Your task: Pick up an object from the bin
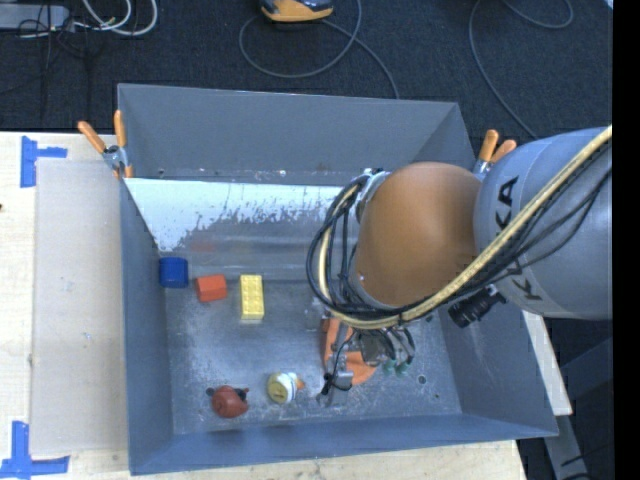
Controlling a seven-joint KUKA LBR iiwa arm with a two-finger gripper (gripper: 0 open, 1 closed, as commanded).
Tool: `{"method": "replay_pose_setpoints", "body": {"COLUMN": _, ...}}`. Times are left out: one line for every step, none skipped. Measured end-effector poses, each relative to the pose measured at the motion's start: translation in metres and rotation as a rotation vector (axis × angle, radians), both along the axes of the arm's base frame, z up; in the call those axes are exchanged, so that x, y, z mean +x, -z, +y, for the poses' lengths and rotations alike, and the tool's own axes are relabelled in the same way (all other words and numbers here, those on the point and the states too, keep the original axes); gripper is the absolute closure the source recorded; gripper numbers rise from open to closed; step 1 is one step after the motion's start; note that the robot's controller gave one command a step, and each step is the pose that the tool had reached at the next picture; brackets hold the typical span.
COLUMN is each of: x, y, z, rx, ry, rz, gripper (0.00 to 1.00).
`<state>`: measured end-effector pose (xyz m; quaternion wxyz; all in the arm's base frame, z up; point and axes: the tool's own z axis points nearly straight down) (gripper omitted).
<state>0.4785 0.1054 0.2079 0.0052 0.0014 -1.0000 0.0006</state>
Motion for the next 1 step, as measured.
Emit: {"method": "replay_pose_setpoints", "body": {"x": 0.0016, "y": -0.0043, "z": -0.0006, "rx": 0.001, "ry": 0.004, "rz": -0.009, "gripper": 0.00}}
